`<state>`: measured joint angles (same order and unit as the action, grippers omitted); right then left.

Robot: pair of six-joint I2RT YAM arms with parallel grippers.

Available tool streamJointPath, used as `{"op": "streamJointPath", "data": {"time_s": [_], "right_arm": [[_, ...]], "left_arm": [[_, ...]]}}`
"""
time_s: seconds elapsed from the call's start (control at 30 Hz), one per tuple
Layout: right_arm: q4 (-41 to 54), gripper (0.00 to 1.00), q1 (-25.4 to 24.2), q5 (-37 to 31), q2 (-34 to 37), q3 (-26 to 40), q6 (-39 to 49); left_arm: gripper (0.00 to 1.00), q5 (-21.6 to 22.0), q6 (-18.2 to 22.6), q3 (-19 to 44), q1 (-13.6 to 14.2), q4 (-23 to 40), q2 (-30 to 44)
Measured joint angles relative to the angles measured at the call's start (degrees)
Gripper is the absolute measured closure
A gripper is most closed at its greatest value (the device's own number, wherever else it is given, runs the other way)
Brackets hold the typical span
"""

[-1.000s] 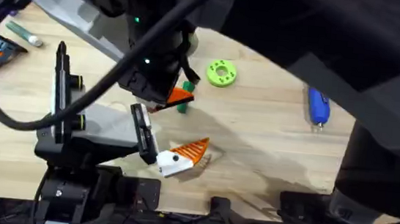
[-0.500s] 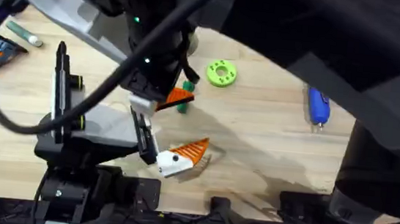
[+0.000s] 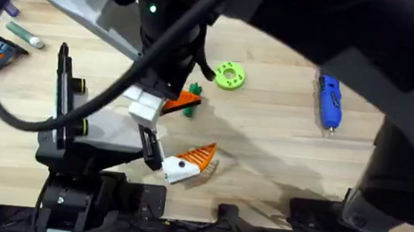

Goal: Pick up the gripper from the table and insert it into the empty holder that is missing its gripper. Then pick up a screw, insert it into the mounting hole, and use the screwdriver to tighten it. Finally, clean up the table by picking up the vegetable and placing it into the bucket.

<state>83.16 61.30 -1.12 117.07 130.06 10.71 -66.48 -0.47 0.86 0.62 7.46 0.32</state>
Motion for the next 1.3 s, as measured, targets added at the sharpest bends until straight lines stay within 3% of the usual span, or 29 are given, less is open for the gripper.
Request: {"op": "streamJointPath", "data": {"time_s": [0.37,0.9,1.0,1.17,1.3], "right_arm": [[0.2,0.101,-3.7,1.5,-7.7,-0.1,-4.7],[2.3,0.101,-7.9,-5.8,-12.1,-1.6,-11.6],[-0.2,0.101,-9.0,-6.7,-15.5,-6.8,-12.4],[-8.1,0.100,-11.4,-7.0,-24.0,-22.0,-14.6],[-13.1,0.100,-16.1,-7.1,-32.1,-33.9,-18.9]], "left_arm": [[0.015,0.0,0.0,0.0,0.0,0.0,0.0],[0.014,0.0,0.0,0.0,0.0,0.0,0.0],[0.014,0.0,0.0,0.0,0.0,0.0,0.0],[0.014,0.0,0.0,0.0,0.0,0.0,0.0],[0.015,0.0,0.0,0.0,0.0,0.0,0.0]]}}
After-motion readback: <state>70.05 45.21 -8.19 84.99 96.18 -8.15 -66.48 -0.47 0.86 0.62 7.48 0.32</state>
